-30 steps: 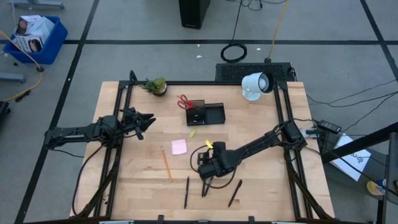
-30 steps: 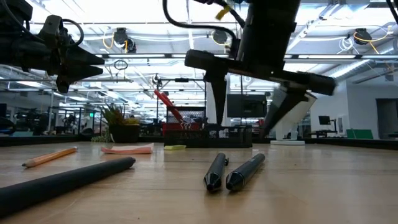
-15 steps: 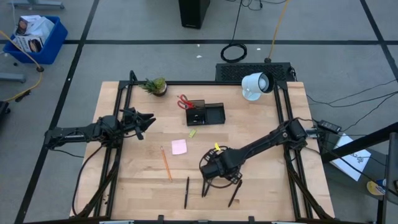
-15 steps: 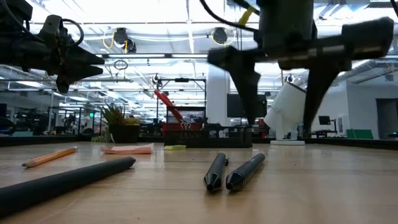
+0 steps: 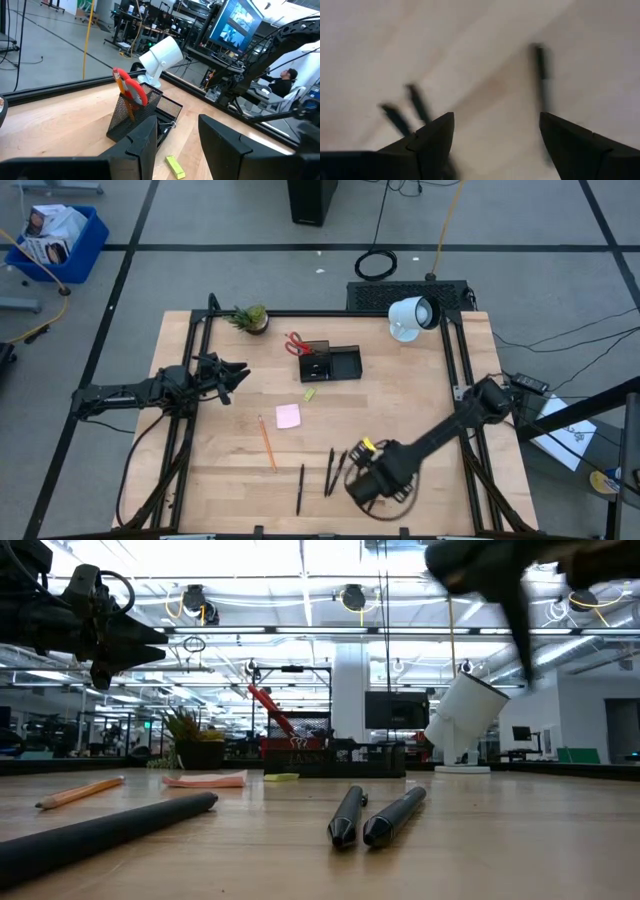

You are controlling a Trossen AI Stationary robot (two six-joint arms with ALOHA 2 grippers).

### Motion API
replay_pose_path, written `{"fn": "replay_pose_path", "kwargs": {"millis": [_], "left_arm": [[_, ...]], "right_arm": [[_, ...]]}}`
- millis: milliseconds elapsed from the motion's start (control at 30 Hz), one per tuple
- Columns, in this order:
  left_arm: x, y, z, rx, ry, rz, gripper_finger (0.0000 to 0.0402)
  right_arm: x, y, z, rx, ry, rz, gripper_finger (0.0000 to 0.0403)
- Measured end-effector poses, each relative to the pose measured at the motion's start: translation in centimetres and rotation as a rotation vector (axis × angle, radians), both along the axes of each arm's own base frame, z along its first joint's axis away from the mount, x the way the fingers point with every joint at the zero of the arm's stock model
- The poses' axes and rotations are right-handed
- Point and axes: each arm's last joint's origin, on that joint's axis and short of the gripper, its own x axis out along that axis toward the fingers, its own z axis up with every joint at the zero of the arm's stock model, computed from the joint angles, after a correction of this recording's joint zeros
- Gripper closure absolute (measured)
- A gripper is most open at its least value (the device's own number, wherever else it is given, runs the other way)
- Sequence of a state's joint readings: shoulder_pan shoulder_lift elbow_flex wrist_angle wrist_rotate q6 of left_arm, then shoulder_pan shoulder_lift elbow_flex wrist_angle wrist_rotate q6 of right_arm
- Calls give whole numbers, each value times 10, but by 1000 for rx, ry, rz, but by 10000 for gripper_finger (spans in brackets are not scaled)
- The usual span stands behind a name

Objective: Pick and place office supplies into organizer
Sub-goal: Put the right pen into the mesh organizer

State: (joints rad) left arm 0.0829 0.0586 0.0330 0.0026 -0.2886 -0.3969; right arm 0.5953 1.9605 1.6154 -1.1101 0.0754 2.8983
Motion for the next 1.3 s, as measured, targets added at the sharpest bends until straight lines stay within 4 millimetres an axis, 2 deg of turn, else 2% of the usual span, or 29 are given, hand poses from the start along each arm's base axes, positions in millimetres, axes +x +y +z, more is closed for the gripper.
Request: {"fn": "replay_pose_path", "kwargs": {"millis": [133,267,533,633,1033,1300], "left_arm": [[0,0,0,0,1,0,254],[0,0,0,0,1,0,254],[0,0,0,0,0,0,254],[0,0,0,0,1,0,254],[0,0,0,0,0,0,254],[0,0,0,0,1,0,254]], "right_arm": [[-8,19,6,94,-33,21,120],[-15,23,-3,87,-16,-75,121],[-16,10,-41,110,-9,-80,116],[-17,7,-48,93,-19,-84,119],[-25,4,-51,46,33,-73,118],[-29,0,-51,3,84,26,121]]}}
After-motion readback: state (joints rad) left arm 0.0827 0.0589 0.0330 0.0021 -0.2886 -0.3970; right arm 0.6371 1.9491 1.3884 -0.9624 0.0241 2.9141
